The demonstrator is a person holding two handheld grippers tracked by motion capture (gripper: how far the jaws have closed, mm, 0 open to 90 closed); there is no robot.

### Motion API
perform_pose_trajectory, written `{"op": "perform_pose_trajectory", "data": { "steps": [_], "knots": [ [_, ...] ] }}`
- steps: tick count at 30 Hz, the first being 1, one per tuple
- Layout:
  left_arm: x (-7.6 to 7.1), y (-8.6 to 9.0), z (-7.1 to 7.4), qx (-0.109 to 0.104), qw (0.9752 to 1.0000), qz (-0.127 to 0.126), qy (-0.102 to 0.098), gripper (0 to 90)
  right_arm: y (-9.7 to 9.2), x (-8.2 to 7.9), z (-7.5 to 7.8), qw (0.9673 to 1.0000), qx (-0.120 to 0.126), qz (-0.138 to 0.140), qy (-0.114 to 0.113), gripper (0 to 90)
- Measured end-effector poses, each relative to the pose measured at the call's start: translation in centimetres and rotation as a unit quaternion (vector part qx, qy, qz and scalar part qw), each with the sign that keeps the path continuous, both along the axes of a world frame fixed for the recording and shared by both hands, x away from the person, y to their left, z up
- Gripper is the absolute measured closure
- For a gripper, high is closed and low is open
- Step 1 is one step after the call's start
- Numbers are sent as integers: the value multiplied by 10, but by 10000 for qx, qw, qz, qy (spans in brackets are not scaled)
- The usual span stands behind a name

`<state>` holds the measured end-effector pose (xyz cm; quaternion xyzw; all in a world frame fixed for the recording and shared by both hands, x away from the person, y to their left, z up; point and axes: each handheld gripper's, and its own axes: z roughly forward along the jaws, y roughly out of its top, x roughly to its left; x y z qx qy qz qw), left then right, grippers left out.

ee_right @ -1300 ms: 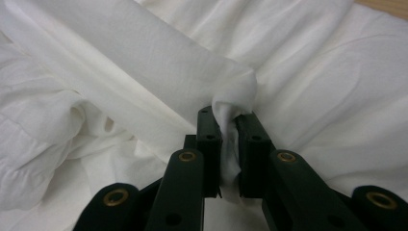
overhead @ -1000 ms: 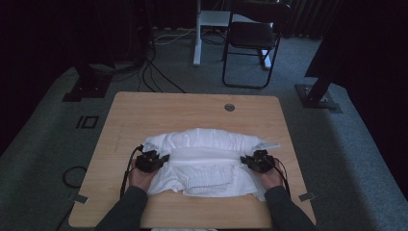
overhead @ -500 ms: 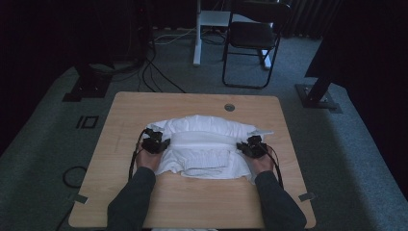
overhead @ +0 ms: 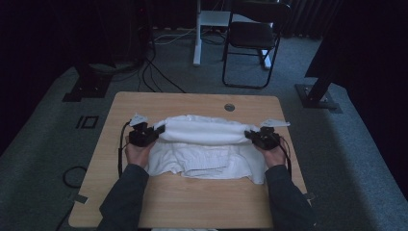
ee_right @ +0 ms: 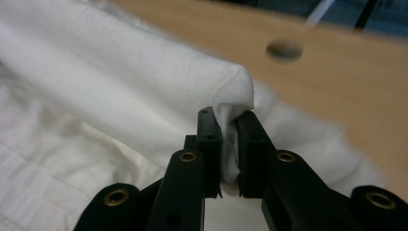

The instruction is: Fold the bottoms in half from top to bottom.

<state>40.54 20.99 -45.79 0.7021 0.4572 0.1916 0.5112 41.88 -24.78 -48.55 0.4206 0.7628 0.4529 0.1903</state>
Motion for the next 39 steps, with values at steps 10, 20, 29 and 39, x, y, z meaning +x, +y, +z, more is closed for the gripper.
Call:
{"op": "perform_pose_trajectory", "data": {
  "steps": [10, 20, 29, 39],
  "knots": [
    [-34, 3, 26, -91, 9983, -491, -289, 784, -16, -37, 47, 9964, 86, 49, -842, 830],
    [-57, 5, -5, -8, 9980, -628, 79, 520, -19, -72, -2, 9993, 72, 191, -298, 536],
    [-41, -33, 14, 179, 9982, -541, 193, 571, 10, -63, 30, 9981, 99, 100, -594, 465],
    [-54, -59, -62, 441, 9886, -989, 1043, 645, 62, -50, -36, 9969, -698, 313, 182, 505]
  ]
}}
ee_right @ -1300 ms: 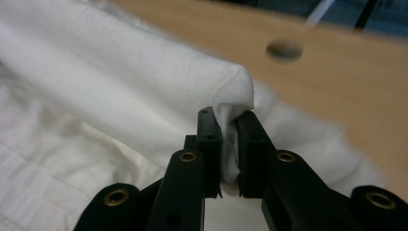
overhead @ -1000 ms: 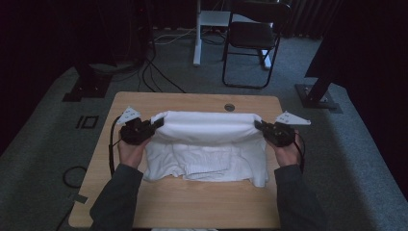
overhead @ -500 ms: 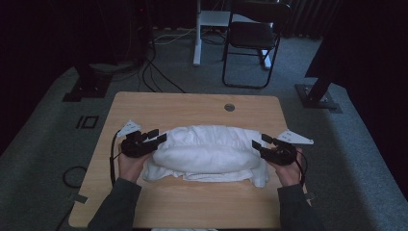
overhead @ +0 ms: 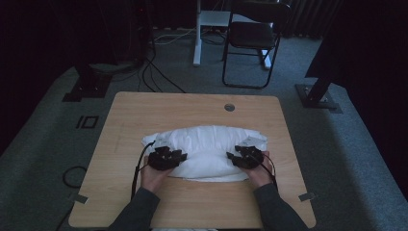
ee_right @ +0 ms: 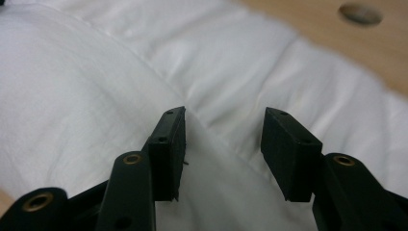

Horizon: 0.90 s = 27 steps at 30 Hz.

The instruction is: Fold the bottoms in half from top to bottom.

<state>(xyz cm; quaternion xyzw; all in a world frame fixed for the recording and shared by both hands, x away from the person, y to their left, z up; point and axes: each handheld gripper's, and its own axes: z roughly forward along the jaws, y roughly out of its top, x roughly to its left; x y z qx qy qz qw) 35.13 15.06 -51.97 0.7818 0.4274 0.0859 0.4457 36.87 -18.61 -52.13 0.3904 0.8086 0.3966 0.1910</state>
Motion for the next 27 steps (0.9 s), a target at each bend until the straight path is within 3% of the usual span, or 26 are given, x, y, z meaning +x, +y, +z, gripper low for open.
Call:
{"op": "perform_pose_trajectory", "data": {
  "steps": [1, 3, 5, 7, 10, 11, 13, 17, 22, 24, 25, 26, 27],
  "knots": [
    [-6, 8, -9, 2, 10000, 81, -8, 645, -5, -8, -7, 10000, 40, -39, 58, 511],
    [-9, 12, -11, 60, 9999, 131, -74, 642, -9, -12, -10, 9999, 85, -89, 84, 519],
    [-14, 20, -12, 502, 9977, 328, -317, 604, -18, -19, -17, 9997, 50, -223, 102, 524],
    [-15, 26, -15, 666, 9960, 455, -393, 544, -28, -22, -25, 9991, 7, -361, 217, 533],
    [-16, 28, -24, 953, 9924, 549, -543, 532, -31, -21, -30, 9986, -21, -454, 276, 540],
    [-15, 27, -29, 976, 9920, 593, -545, 526, -31, -21, -33, 9984, -6, -453, 324, 540],
    [-12, 27, -38, 780, 9934, 679, -494, 524, -29, -20, -38, 9987, -17, -420, 277, 541],
    [-11, 26, -38, 833, 9930, 681, -479, 524, -26, -20, -39, 9987, -88, -441, 233, 541],
    [-11, 27, -39, 746, 9935, 713, -479, 522, -24, -21, -40, 9988, -106, -455, 156, 541],
    [-12, 29, -35, 714, 9932, 779, -482, 474, -25, -20, -40, 9988, -86, -456, 163, 541],
    [-12, 33, -28, 869, 9884, 1091, -604, 355, -25, -20, -40, 9988, -73, -448, 159, 541],
    [-12, 33, -28, 869, 9884, 1091, -604, 276, -25, -20, -40, 9988, -73, -448, 159, 541],
    [-12, 36, -24, 936, 9840, 1352, -680, 218, -25, -20, -41, 9989, -57, -447, 152, 541]
  ]
}}
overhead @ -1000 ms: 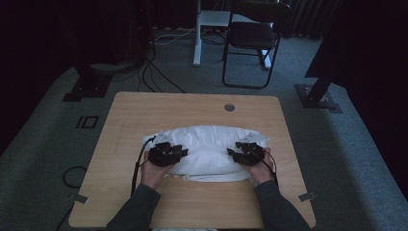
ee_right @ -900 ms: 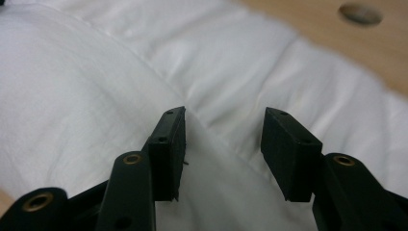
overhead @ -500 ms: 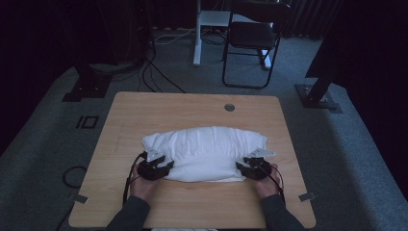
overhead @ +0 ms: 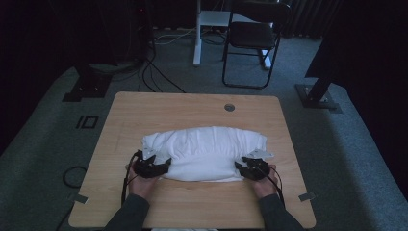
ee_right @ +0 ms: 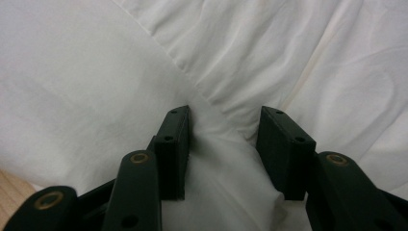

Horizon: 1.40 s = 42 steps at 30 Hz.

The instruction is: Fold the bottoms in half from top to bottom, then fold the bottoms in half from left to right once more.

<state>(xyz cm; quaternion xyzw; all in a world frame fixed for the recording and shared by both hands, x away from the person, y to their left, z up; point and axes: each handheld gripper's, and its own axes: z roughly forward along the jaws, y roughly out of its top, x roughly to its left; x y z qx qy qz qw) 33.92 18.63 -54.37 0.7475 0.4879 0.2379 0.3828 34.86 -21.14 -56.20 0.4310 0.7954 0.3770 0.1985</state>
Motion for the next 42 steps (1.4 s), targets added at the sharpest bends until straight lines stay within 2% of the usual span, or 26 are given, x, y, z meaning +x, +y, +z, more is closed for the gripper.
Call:
{"op": "perform_pose_trajectory", "data": {
  "steps": [1, 2, 5, 6, 7, 8, 9, 11, 13, 16, 22, 28, 34, 39, 41, 42],
  "knots": [
    [0, 4, 4, -43, 9998, 156, -67, 218, 0, 0, 0, 10000, 0, 0, 0, 541],
    [1, 9, 6, -43, 9996, 291, -50, 178, 0, 0, 0, 10000, 5, 0, -5, 541],
    [7, 17, 3, -17, 9981, 574, 228, 67, 0, 0, -1, 10000, 25, 2, -29, 541],
    [8, 18, 1, 28, 9974, 648, 304, 64, 0, 0, -1, 10000, 25, 3, -32, 541],
    [9, 21, 0, 8, 9969, 703, 364, 51, 0, 0, -1, 10000, 24, 1, -31, 540],
    [10, 24, 1, -124, 9966, 715, 400, 30, 0, 0, -1, 10000, 28, -1, -27, 540],
    [10, 27, 2, -194, 9964, 725, 400, 43, 0, 1, -1, 10000, 37, 4, -21, 540],
    [9, 32, 2, -157, 9954, 860, 392, 43, 0, 1, -1, 10000, 46, 12, -20, 540],
    [11, 37, -1, -213, 9942, 918, 516, 43, 0, 1, -1, 10000, 59, 18, -19, 540],
    [16, 40, -7, -75, 9918, 1072, 693, 43, 0, 1, -1, 10000, 65, 22, -23, 540],
    [19, 40, -12, -67, 9911, 1049, 810, 43, -1, 0, -1, 9999, 95, 24, -35, 539],
    [19, 40, -13, -35, 9916, 1032, 780, 43, -2, 0, -2, 9999, 118, 29, -43, 539],
    [18, 42, -12, -199, 9920, 966, 792, 45, -2, 0, -2, 9999, 127, 32, -46, 538],
    [18, 38, -14, -43, 9925, 963, 752, 45, -2, 0, -2, 9999, 139, 35, -58, 538],
    [17, 33, -15, 214, 9932, 911, 687, 45, -2, 0, -3, 9999, 143, 40, -67, 538],
    [16, 31, -16, 250, 9931, 939, 651, 46, -3, 0, -3, 9999, 146, 42, -72, 538]
  ]
}}
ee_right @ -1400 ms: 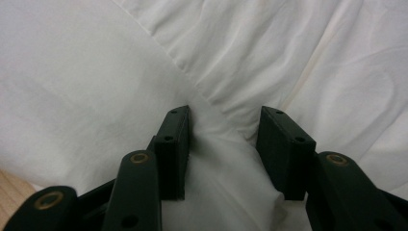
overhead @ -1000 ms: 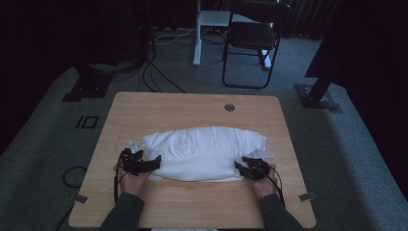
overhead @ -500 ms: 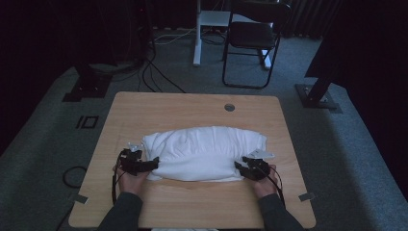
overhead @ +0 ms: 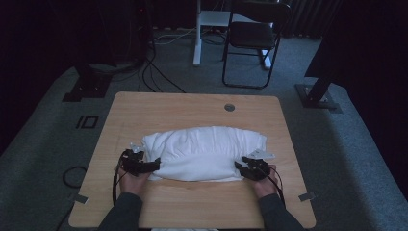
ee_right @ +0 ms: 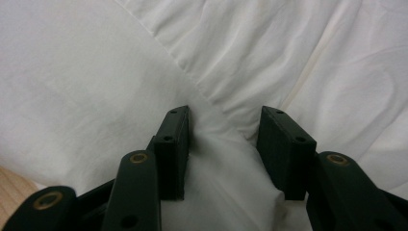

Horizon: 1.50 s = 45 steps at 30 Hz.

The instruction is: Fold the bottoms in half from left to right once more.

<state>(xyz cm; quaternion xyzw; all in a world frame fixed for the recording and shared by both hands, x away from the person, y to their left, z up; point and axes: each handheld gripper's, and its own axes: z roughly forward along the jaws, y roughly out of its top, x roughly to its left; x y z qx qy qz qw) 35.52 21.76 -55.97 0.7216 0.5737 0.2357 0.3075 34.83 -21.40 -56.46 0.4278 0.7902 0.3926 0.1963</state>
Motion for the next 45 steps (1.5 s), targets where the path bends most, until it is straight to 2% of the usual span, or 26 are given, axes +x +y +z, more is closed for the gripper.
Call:
{"op": "perform_pose_trajectory", "data": {
  "steps": [3, 5, 10, 13, 16, 17, 19, 20, 21, 22, 24, 28, 30, 32, 33, 36, 39, 41, 43, 44, 45],
  "knots": [
    [-3, -2, 0, 26, 10000, 39, -52, 75, 0, 0, 0, 10000, 5, 2, -3, 537],
    [-6, -3, 1, 12, 10000, -30, -90, 135, 0, 0, 0, 10000, 6, -1, -8, 537],
    [-11, -12, 3, -166, 9991, -341, -192, 466, 0, 0, -1, 10000, 23, 11, -26, 535],
    [-9, -12, 3, -368, 9983, -411, -160, 612, 0, 0, -1, 10000, 20, 3, -23, 532],
    [-8, -8, 1, -806, 9954, -508, -79, 796, 0, 0, -1, 10000, 31, 5, -18, 529],
    [-8, -7, 1, -896, 9947, -495, -61, 818, 0, 0, 0, 10000, 36, 2, -11, 527],
    [-8, -5, 1, -957, 9941, -510, -36, 838, 0, 0, 0, 10000, 39, 1, 0, 524],
    [-7, -2, 1, -1136, 9923, -493, 0, 842, 0, 0, 1, 10000, 32, 8, 45, 515],
    [-7, -2, 1, -1136, 9923, -493, 0, 844, 0, 0, 2, 9999, 49, 10, 89, 507],
    [-7, 4, 4, -1342, 9898, -478, -35, 846, 0, 1, 3, 9999, 54, 33, 145, 497],
    [-9, 9, 11, -1486, 9874, -507, -174, 848, -1, 2, 10, 9998, 73, -22, 187, 475],
    [-12, 12, 30, -1527, 9850, -605, -528, 848, 1, 2, 36, 9995, 283, -35, -148, 450],
    [-12, 11, 37, -1532, 9842, -636, -613, 848, 8, 5, 49, 9990, 358, 52, -251, 439],
    [-11, 10, 42, -1497, 9840, -670, -695, 848, 20, 9, 59, 9987, 327, 190, -345, 434],
    [-11, 10, 42, -1497, 9840, -670, -695, 848, 20, 9, 59, 9987, 327, 190, -345, 434],
    [-9, 11, 49, -1595, 9818, -672, -788, 849, 47, 21, 67, 9982, 152, 453, -374, 429],
    [-8, 10, 56, -1634, 9798, -719, -897, 849, 64, 30, 63, 9976, 197, 580, -318, 431],
    [-8, 9, 60, -1594, 9796, -772, -945, 849, 73, 35, 57, 9974, 226, 648, -198, 433],
    [-8, 8, 64, -1611, 9786, -807, -998, 850, 82, 39, 46, 9980, 43, 635, -12, 442],
    [-8, 7, 66, -1679, 9768, -842, -1027, 851, 87, 42, 38, 9979, -148, 618, 100, 446],
    [-8, 7, 66, -1679, 9768, -842, -1027, 851, 87, 42, 38, 9979, -148, 618, 100, 446]
  ]
}}
